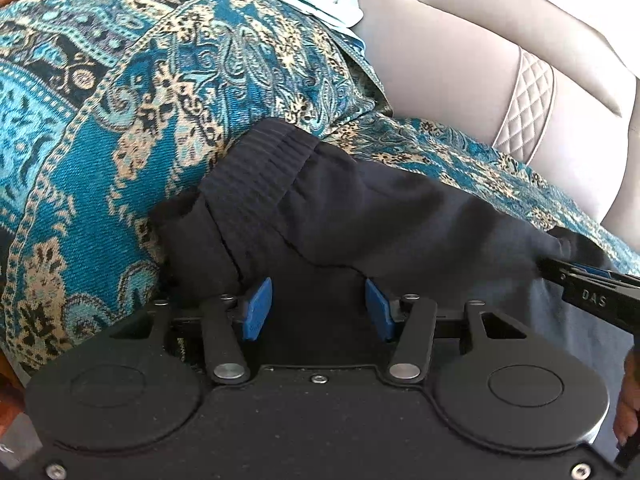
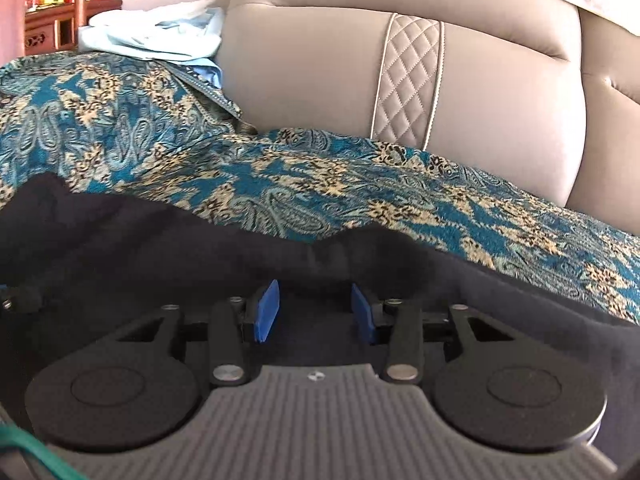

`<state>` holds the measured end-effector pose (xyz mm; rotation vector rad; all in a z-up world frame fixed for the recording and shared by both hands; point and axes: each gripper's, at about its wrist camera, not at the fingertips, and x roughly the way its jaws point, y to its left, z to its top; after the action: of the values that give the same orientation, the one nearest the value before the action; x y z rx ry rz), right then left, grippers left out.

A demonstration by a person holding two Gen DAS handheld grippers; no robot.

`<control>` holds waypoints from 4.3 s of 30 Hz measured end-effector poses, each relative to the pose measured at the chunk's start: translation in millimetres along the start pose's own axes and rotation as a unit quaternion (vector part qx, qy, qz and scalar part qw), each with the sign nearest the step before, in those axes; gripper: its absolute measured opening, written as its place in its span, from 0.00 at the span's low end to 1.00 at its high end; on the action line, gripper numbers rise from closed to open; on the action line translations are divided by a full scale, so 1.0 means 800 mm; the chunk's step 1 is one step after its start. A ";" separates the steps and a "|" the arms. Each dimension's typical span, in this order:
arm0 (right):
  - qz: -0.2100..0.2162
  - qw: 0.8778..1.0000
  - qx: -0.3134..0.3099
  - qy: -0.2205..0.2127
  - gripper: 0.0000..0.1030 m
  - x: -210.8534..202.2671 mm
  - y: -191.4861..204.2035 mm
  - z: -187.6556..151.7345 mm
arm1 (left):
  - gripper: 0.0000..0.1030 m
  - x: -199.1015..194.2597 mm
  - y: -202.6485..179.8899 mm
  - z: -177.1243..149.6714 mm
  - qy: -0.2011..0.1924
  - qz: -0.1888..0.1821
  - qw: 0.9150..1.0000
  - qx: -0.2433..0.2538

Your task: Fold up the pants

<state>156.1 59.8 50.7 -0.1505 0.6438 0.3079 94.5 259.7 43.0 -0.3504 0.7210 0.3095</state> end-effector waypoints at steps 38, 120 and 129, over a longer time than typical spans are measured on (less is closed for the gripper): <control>0.012 0.995 0.086 -0.058 0.94 0.035 -0.047 0.060 | 0.32 -0.003 0.015 -0.003 -0.004 0.010 1.000 -0.026; -0.221 0.724 0.652 -0.049 0.96 -0.323 -0.638 -0.328 | 0.92 0.021 -0.042 -0.009 -0.027 0.089 0.996 0.008; -0.208 0.740 0.638 -0.050 0.81 -0.319 -0.632 -0.319 | 0.92 0.021 -0.042 -0.009 -0.028 0.090 0.996 0.008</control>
<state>-16.0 -537.0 26.4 1.0435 0.5756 -0.6040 115.6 229.6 33.4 -0.2620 0.7013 0.4815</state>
